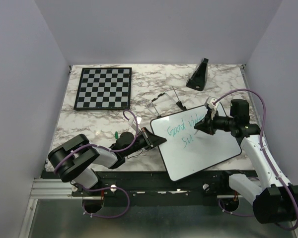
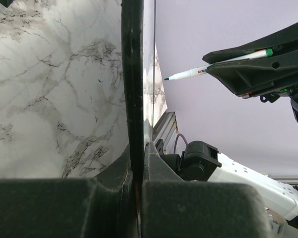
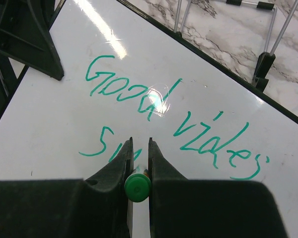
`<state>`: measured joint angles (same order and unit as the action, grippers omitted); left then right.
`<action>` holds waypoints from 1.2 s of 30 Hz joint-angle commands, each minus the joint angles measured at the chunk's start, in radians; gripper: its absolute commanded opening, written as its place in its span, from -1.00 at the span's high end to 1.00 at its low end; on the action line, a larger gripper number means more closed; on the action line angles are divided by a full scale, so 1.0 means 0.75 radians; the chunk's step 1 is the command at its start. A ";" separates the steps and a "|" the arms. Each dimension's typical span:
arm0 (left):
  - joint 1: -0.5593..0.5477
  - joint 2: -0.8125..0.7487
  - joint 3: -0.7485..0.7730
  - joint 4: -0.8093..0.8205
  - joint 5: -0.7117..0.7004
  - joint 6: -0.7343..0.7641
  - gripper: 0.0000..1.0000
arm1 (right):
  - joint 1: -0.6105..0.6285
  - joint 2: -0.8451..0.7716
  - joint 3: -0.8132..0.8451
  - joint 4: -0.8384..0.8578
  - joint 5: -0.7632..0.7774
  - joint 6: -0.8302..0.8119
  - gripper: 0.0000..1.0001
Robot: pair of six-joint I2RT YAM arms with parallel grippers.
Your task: Write a sentence on the whiteboard
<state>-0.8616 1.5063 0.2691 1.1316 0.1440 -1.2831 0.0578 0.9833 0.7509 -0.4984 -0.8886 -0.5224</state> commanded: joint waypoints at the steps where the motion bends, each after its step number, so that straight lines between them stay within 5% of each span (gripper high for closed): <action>1: -0.003 -0.031 0.003 0.111 -0.084 0.072 1.00 | -0.008 -0.006 -0.013 0.020 -0.071 0.005 0.99; 36: -0.005 -0.028 -0.001 0.117 -0.094 0.064 1.00 | -0.044 0.033 -0.032 0.020 -0.153 0.030 0.99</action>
<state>-0.8642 1.5063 0.2691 1.1343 0.1406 -1.2831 0.0307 1.0103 0.7383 -0.4946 -0.9749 -0.5045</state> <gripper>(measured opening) 0.073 0.165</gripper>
